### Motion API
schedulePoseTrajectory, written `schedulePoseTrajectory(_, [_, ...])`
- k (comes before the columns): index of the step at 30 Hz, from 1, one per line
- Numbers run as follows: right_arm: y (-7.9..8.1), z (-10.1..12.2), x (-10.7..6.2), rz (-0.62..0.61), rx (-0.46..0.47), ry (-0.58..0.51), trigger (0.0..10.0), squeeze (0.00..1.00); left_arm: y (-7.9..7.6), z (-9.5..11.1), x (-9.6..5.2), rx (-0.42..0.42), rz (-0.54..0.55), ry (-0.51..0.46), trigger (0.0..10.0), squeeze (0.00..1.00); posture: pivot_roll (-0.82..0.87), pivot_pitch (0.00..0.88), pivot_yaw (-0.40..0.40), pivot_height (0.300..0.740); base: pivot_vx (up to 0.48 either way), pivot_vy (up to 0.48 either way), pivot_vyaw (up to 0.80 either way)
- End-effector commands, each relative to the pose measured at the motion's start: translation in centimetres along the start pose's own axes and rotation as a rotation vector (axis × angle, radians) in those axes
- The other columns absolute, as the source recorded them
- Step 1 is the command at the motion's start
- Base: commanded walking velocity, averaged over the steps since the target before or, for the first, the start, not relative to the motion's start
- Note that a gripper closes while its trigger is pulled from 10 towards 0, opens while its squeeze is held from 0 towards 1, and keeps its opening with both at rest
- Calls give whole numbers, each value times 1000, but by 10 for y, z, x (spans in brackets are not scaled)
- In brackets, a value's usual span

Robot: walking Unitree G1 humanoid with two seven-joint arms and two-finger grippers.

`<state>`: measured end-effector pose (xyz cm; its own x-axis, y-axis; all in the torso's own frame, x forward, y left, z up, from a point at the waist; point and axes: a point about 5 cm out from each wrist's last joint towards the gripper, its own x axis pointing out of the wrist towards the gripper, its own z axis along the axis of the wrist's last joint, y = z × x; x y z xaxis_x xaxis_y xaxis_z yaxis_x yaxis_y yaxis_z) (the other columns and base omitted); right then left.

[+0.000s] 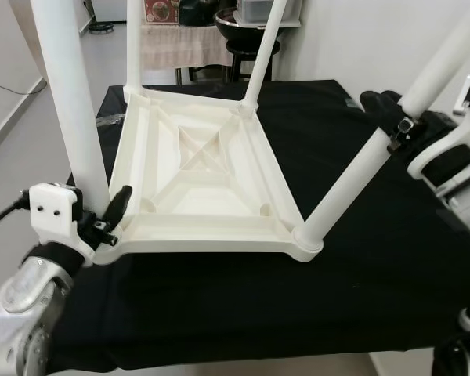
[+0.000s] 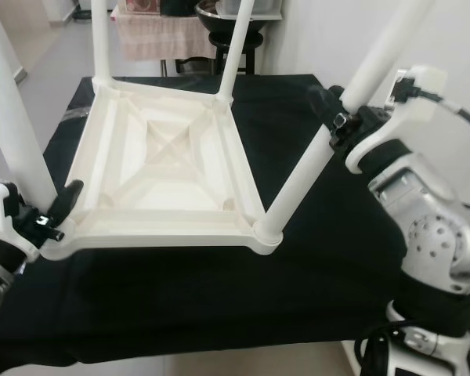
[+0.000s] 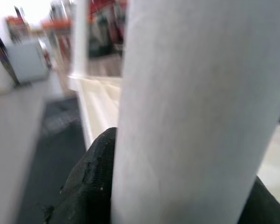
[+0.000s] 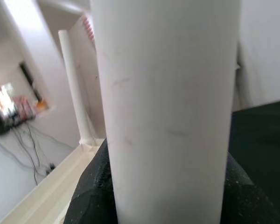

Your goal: Building children table

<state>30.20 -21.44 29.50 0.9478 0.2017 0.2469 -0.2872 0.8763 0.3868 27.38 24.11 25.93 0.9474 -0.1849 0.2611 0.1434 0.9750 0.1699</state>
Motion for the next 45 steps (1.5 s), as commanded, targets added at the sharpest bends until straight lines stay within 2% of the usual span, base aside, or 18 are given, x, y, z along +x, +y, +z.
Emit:
schedulePoseTrajectory(1, [-22, -49, 0, -159, 105, 195, 0, 0, 9, 72, 1, -67, -5, -357, 353, 0, 88, 74, -4, 740, 0, 0, 0])
schedulePoseTrajectory(3, [-23, -60, 2, -210, 147, 213, 0, 0, 14, 96, 7, -53, -29, -420, 353, 0, 88, 74, -4, 740, 0, 0, 0])
schedulePoseTrajectory(4, [-32, -85, 5, -335, 210, 261, 0, 0, 12, 128, 23, -45, -97, -505, 8667, 0, 99, 69, 9, 740, 0, 0, 0])
schedulePoseTrajectory(13, [-41, -154, 26, -551, 322, 390, 0, 0, -14, 212, 65, -50, -320, -677, 9294, 0, 132, 69, 37, 740, 0, 0, 0])
schedulePoseTrajectory(14, [-40, -162, 34, -572, 327, 394, 2863, 0, -24, 230, 74, -63, -385, -700, 9647, 0, 146, 79, 47, 740, 0, 0, 0])
schedulePoseTrajectory(15, [-40, -162, 34, -572, 327, 394, 2863, 0, -24, 230, 74, -63, -385, -700, 9647, 0, 146, 79, 47, 740, 0, 0, 0])
schedulePoseTrajectory(16, [-43, -167, 40, -606, 318, 402, 7725, 0, -35, 246, 85, -87, -456, -705, 9373, 0, 157, 86, 60, 740, 0, 0, 0])
schedulePoseTrajectory(17, [-50, -170, 42, -654, 321, 402, 10000, 0, -46, 261, 97, -97, -504, -702, 9490, 0, 165, 91, 72, 740, 0, 0, 0])
schedulePoseTrajectory(23, [-73, -175, 32, -818, 343, 416, 10000, 0, -77, 288, 122, -99, -613, -672, 10000, 0, 177, 103, 107, 740, 0, 0, 0])
schedulePoseTrajectory(24, [-77, -177, 28, -853, 357, 412, 10000, 0, -83, 291, 125, -118, -643, -667, 10000, 1000, 176, 112, 128, 740, 0, 0, 0])
schedulePoseTrajectory(33, [-91, -193, 10, -961, 362, 449, 10000, 0, -103, 295, 136, -136, -707, -636, 10000, 1000, 171, 125, 147, 740, 0, 0, 0])
schedulePoseTrajectory(38, [-72, -205, 19, -834, 335, 539, 10000, 0, -100, 279, 143, -99, -755, -584, 10000, 1000, 162, 122, 132, 740, 0, 0, 0])
schedulePoseTrajectory(39, [-65, -210, 20, -794, 315, 575, 10000, 0, -97, 276, 143, -95, -756, -575, 10000, 455, 156, 122, 117, 740, 0, 0, 0])
schedulePoseTrajectory(40, [-65, -210, 20, -794, 315, 575, 10000, 0, -97, 276, 143, -95, -756, -575, 10000, 455, 156, 122, 117, 740, 0, 0, 0])
schedulePoseTrajectory(41, [-59, -216, 18, -767, 293, 606, 10000, 475, -94, 273, 143, -100, -760, -571, 10000, 0, 153, 123, 100, 740, 0, 0, 0])
schedulePoseTrajectory(42, [-59, -216, 18, -767, 293, 606, 10000, 475, -94, 273, 143, -100, -760, -571, 10000, 0, 153, 123, 100, 740, 0, 0, 0])
schedulePoseTrajectory(43, [-57, -222, 13, -764, 280, 629, 10000, 1000, -90, 269, 143, -109, -766, -565, 10000, 0, 149, 124, 95, 740, 0, 0, 0])
schedulePoseTrajectory(45, [-63, -223, 3, -792, 280, 624, 10000, 1000, -86, 262, 141, -116, -776, -560, 10000, 0, 139, 127, 87, 740, 0, 0, 0])
